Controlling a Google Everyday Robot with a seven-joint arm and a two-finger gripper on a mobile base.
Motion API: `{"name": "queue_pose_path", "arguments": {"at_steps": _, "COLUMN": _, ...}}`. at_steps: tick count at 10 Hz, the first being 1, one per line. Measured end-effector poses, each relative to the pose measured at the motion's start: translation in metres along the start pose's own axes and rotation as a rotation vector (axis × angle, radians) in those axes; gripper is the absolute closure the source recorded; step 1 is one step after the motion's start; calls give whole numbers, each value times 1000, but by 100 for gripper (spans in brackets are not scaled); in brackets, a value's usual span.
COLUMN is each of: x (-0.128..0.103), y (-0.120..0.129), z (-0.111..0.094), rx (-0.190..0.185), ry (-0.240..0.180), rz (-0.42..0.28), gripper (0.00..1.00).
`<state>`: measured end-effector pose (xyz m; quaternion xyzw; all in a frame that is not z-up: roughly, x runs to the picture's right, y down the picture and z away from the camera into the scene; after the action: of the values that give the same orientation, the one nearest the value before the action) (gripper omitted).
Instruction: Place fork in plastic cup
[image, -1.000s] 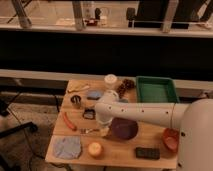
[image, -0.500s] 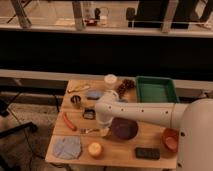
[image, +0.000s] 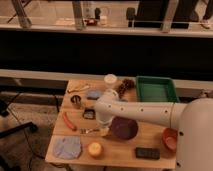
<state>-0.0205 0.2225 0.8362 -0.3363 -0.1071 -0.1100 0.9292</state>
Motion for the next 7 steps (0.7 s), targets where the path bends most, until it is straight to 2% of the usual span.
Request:
{"name": "queue_pose_path", "arguments": {"at_steps": 2, "x": 0, "y": -1, "z": 2, "rx": -5, "ry": -1, "rz": 3, "gripper": 57}}
{"name": "queue_pose_path", "arguments": {"at_steps": 3, "x": -1, "y": -2, "z": 3, "rx": -7, "ry": 0, "rz": 2, "gripper": 61}}
{"name": "queue_pose_path", "arguments": {"at_steps": 7, "x": 0, "y": 0, "z": 0, "rx": -11, "ry": 1, "rz": 2, "gripper": 65}}
